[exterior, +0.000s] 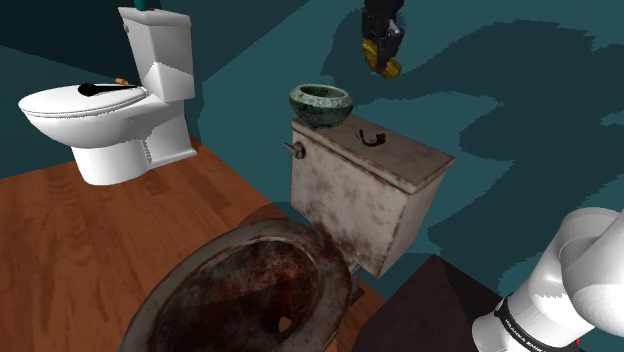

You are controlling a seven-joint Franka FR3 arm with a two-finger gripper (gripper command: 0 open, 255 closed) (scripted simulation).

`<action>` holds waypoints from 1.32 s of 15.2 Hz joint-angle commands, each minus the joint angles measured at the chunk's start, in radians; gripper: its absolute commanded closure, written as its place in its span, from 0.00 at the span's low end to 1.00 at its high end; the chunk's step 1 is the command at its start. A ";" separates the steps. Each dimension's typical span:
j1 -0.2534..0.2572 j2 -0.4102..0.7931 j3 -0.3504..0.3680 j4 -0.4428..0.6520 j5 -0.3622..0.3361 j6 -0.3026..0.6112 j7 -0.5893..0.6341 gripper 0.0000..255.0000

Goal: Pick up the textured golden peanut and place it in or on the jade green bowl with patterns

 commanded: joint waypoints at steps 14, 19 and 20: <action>0.040 0.440 0.030 0.485 -0.043 -0.064 0.039 1.00; 0.029 0.393 0.031 0.348 -0.035 0.024 0.066 1.00; 0.028 0.386 0.031 0.323 -0.034 0.040 0.071 1.00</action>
